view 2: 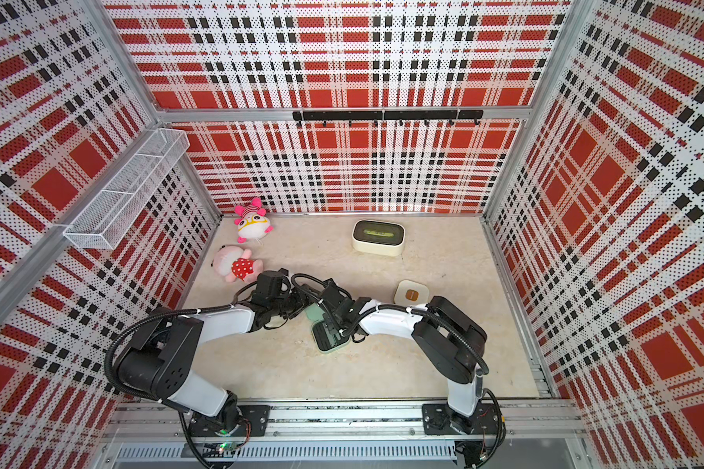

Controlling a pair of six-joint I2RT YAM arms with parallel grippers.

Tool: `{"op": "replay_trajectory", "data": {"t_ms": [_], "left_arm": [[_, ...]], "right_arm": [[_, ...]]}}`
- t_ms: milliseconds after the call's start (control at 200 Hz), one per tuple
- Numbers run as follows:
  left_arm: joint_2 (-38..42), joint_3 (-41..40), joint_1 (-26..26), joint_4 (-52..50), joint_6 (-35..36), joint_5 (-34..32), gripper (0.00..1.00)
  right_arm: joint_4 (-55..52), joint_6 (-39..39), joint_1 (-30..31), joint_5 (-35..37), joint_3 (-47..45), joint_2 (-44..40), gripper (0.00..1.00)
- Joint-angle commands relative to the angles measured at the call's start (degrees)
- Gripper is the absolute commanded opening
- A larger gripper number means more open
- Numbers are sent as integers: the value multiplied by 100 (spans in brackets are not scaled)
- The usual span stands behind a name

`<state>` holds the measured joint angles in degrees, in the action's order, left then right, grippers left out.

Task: Organize nail clipper sets
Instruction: Place the nail clipper in the storage box.

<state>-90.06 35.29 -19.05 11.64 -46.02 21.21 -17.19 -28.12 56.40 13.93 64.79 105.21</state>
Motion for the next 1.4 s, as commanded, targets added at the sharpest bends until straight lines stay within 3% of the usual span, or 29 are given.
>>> {"op": "replay_trajectory", "data": {"t_ms": [0,1393], "left_arm": [[-74,-66,50,63,93,50,78],[-154,-31,61,44,128,45,78]], "right_arm": [[172,-29,53,-22,-23,66,13],[357,-246,159,118,-650,17,13]]}}
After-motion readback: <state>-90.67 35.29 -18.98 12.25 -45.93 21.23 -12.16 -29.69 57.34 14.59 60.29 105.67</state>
